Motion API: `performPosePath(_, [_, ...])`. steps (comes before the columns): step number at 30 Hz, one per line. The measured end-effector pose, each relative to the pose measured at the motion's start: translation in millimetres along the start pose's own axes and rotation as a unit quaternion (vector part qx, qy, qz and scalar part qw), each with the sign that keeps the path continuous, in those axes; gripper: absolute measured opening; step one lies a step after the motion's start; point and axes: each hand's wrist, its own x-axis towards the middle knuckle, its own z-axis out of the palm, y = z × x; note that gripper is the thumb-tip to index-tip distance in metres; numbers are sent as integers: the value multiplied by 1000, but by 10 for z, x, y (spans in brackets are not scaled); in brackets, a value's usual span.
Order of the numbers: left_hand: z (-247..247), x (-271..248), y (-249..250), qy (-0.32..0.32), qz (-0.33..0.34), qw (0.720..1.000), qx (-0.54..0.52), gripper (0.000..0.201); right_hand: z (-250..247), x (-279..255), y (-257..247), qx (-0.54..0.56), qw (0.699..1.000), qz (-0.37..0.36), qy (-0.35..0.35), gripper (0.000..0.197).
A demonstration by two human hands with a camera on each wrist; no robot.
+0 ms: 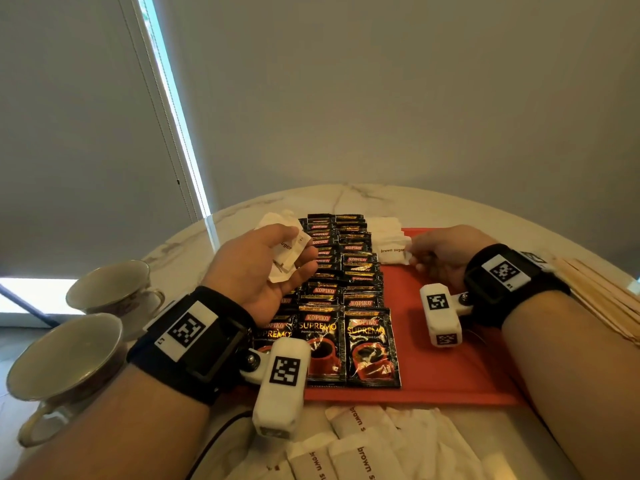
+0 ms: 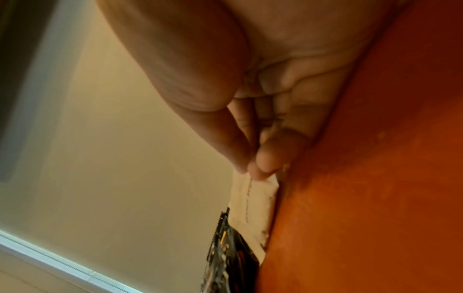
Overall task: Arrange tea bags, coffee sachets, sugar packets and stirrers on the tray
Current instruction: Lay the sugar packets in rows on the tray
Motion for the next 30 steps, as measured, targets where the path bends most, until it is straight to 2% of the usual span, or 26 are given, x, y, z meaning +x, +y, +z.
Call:
performPosePath(3, [-2, -1, 1, 0, -1, 1000, 1, 29, 3, -36, -7, 21, 1000, -4, -4, 5])
performPosePath(7, [-11, 0, 7, 0, -1, 1000, -6, 29, 12, -55, -27, 29, 999, -22, 28, 13])
performPosePath(10, [-16, 2, 11, 0, 1, 1000, -8, 28, 23, -73, -73, 40, 997, -47, 48, 8])
performPosePath(15, [-11, 4, 11, 2, 3, 1000, -9, 27, 133, -156, -92, 10, 999, -28, -30, 13])
performPosePath(17, [-12, 5, 12, 0, 3, 1000, -11, 26, 152, -158, -82, -1, 999, -34, -22, 13])
performPosePath(22, [-15, -4, 21, -2, 7, 1000, -20, 27, 114, -111, -94, 75, 994, -78, 24, 11])
performPosePath(25, [-14, -11, 19, -10, 7, 1000, -26, 30, 155, -127, -82, 87, 991, -95, 29, 12])
performPosePath(28, [-7, -28, 8, -42, -2, 999, -18, 32, 231, -243, -148, 68, 989, -134, -3, 15])
performPosePath(30, [11, -55, -1, -67, -7, 998, -1, 28, 317, -389, -232, 51, 983, -164, -59, 23])
